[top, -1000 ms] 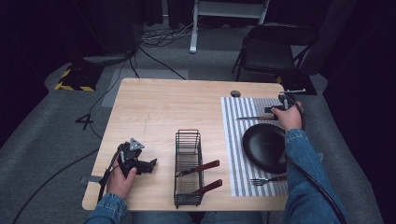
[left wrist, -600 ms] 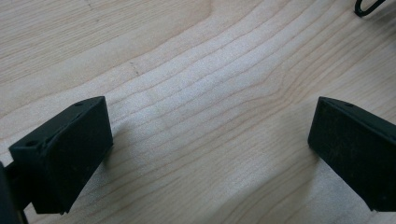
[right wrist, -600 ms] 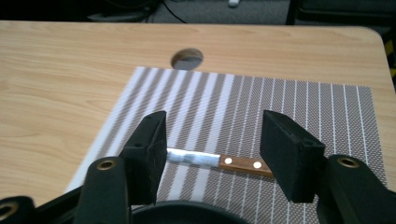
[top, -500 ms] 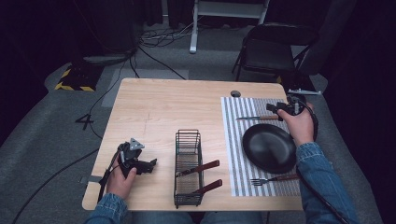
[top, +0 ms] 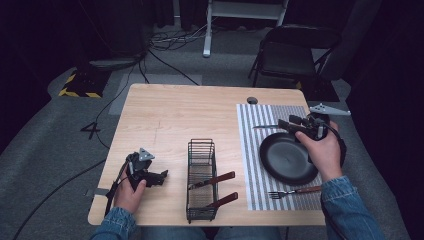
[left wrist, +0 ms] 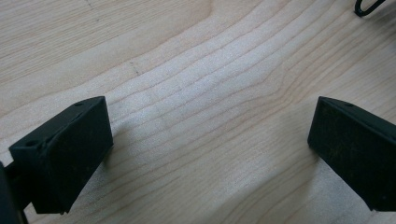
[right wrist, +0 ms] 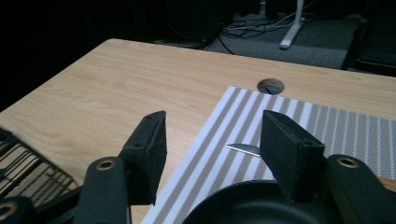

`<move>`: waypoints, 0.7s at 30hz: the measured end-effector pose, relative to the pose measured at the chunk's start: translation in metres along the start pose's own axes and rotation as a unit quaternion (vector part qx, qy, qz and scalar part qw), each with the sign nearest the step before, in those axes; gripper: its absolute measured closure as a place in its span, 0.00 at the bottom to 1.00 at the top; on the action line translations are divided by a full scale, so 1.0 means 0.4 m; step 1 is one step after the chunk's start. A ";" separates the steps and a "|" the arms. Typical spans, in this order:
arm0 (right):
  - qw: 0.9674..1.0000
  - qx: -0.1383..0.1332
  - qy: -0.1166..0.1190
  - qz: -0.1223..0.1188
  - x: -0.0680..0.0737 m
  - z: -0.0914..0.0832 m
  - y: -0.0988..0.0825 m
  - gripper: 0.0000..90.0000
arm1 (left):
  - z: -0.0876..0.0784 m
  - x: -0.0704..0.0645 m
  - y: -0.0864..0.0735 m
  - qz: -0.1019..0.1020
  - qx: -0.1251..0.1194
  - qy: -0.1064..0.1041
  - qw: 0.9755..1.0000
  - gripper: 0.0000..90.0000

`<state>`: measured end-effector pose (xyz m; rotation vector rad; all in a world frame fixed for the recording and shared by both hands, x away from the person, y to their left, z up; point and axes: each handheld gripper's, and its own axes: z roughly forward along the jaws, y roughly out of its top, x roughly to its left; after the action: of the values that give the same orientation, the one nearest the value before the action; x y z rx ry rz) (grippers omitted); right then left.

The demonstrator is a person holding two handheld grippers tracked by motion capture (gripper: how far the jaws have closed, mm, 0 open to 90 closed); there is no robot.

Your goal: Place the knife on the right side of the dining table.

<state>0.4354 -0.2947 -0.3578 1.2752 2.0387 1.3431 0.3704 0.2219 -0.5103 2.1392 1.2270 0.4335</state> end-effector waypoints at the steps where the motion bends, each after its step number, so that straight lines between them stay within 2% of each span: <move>1: 1.000 -0.002 0.005 -0.002 0.011 -0.005 -0.005 0.46 | 0.000 0.000 0.000 0.000 0.000 0.000 1.000 0.00; 6: 1.000 -0.007 0.025 -0.012 0.068 -0.017 -0.034 0.46 | 0.002 0.000 0.002 -0.001 0.000 0.000 1.000 0.00; 13: 0.998 0.019 0.033 -0.053 0.148 -0.006 -0.081 0.46 | 0.004 -0.001 0.005 -0.004 -0.001 0.001 1.000 0.00; 21: 0.994 0.059 0.053 -0.072 0.227 0.031 -0.149 0.46 | 0.004 -0.001 0.005 -0.004 -0.001 0.001 1.000 0.00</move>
<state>0.3693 -0.2193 -0.4014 1.1009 2.2668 1.2658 0.3725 0.2203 -0.5103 2.1331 1.2349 0.4338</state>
